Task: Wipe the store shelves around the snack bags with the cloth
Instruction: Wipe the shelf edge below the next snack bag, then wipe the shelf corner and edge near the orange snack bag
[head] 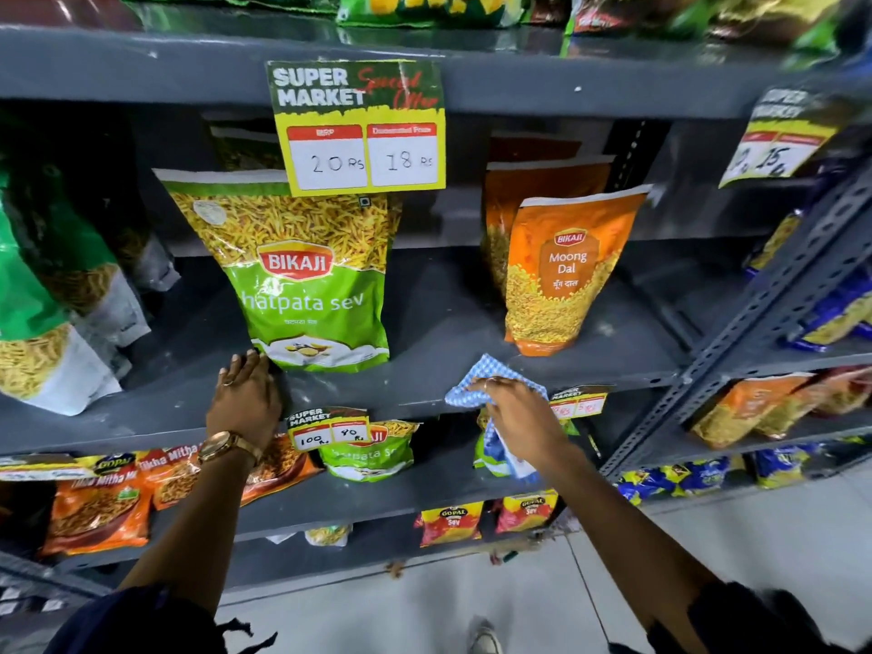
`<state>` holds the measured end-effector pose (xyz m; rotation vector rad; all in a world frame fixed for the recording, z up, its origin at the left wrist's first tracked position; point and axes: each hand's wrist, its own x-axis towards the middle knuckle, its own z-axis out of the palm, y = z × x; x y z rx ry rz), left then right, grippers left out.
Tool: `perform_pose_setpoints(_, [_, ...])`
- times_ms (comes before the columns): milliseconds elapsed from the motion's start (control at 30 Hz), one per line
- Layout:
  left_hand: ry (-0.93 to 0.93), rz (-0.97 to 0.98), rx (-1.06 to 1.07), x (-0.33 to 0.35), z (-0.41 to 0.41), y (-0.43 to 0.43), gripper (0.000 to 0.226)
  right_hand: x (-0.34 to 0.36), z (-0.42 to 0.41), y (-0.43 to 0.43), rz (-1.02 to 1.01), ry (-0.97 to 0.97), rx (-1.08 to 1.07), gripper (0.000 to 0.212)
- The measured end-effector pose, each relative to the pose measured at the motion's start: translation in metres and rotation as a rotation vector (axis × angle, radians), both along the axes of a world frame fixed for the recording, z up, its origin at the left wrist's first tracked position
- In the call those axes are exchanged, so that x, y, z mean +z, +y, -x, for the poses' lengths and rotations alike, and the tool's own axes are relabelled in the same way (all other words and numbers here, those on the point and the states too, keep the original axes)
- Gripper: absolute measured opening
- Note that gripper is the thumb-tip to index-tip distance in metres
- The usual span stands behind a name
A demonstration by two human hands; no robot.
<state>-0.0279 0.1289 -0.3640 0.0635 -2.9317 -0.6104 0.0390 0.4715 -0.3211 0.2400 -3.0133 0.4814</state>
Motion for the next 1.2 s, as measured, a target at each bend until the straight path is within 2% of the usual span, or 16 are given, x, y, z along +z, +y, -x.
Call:
perform_pose_setpoints(67, [-0.034, 0.009, 0.004, 0.004, 0.002, 0.002, 0.043, 0.016, -0.006, 0.026, 0.051, -0.042, -0.105, 0.029])
perform_pose_setpoints(200, [-0.11, 0.002, 0.106, 0.023, -0.003, 0.016, 0.032, 0.033, 0.002, 0.082, 0.102, 0.074, -0.306, 0.027])
perform_pose_setpoints(300, [-0.216, -0.024, 0.292, 0.045, -0.012, 0.03, 0.03, 0.03, 0.018, 0.084, 0.124, -0.014, -0.098, 0.032])
perform_pose_setpoints(367, [-0.219, -0.023, 0.43, 0.06, -0.025, 0.049, 0.033, 0.007, 0.02, 0.078, 0.036, 0.027, 0.124, 0.039])
perform_pose_setpoints(433, [-0.19, -0.034, 0.497, 0.077, -0.045, 0.082, 0.034, -0.013, 0.016, 0.079, -0.087, 0.065, 0.236, 0.054])
perform_pose_setpoints(533, [-0.132, 0.03, 0.305, 0.088, -0.06, 0.146, 0.026, -0.016, 0.01, 0.091, -0.159, 0.029, 0.291, 0.078])
perform_pose_setpoints(633, [-0.07, 0.033, 0.019, 0.08, -0.057, 0.209, 0.018, -0.005, 0.004, 0.105, 0.039, -0.01, 0.254, 0.074])
perform_pose_setpoints(733, [-0.018, 0.028, -0.117, 0.066, -0.05, 0.261, 0.021, -0.008, -0.002, 0.138, 0.097, -0.091, 0.154, 0.058])
perform_pose_setpoints(833, [-0.028, 0.022, -0.185, 0.047, -0.047, 0.292, 0.031, 0.01, -0.008, 0.177, 0.258, -0.062, -0.026, 0.055])
perform_pose_setpoints(933, [-0.014, 0.026, -0.196, 0.022, -0.045, 0.311, 0.049, 0.036, -0.002, 0.206, 0.414, 0.092, -0.188, 0.055])
perform_pose_setpoints(1000, [0.021, 0.039, -0.179, 0.007, -0.045, 0.321, 0.062, 0.041, 0.006, 0.211, 0.373, 0.16, -0.253, 0.052])
perform_pose_setpoints(1133, [0.084, 0.076, -0.127, -0.005, -0.049, 0.335, 0.06, 0.017, 0.007, 0.196, 0.214, -0.009, -0.184, 0.049])
perform_pose_setpoints(1200, [0.124, 0.089, -0.12, -0.007, -0.052, 0.338, 0.06, 0.006, 0.0, 0.194, 0.197, -0.017, -0.149, 0.049])
